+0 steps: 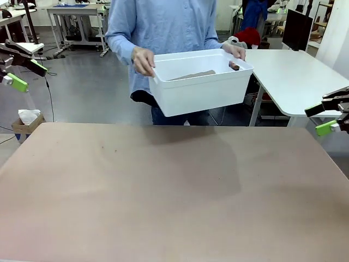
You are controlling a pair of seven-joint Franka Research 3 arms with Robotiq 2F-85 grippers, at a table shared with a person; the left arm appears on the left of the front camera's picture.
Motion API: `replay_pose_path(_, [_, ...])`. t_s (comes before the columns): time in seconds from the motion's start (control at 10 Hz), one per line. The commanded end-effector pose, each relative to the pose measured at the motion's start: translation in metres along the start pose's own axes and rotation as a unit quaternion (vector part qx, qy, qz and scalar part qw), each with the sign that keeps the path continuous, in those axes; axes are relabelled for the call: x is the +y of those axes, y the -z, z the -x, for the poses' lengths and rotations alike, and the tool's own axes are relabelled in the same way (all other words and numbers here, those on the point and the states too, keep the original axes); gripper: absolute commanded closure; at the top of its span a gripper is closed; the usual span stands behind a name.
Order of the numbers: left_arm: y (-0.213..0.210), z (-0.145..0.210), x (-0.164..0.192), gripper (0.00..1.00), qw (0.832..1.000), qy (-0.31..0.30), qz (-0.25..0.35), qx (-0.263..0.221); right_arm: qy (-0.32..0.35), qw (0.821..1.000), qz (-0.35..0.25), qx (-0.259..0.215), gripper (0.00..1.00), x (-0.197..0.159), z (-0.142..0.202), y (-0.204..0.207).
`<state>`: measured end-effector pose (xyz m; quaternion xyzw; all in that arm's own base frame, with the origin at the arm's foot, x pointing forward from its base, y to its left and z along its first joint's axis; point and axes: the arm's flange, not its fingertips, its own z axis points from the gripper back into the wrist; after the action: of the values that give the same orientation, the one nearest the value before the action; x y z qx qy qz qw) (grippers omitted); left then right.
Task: Stack the cups and store them in the basket.
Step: Place the stack of Reusable plastic cups into the Pantry Basket.
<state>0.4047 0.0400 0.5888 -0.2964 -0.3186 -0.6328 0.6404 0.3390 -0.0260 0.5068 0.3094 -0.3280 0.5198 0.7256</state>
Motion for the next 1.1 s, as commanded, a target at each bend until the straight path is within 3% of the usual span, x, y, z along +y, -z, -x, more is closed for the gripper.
replay_pose_path(0.0, [-0.001,-0.0023,-0.0004,0.0,1.0,-0.006,0.001,0.006,-0.012,1.0,-0.001,-0.017,0.0,-0.0025,-0.0021,-0.001])
replay_pose_path(1.0, [-0.001,-0.0023,-0.0004,0.0,1.0,-0.006,0.001,0.006,-0.012,1.0,-0.001,-0.017,0.0,-0.0025,-0.0021,-0.001])
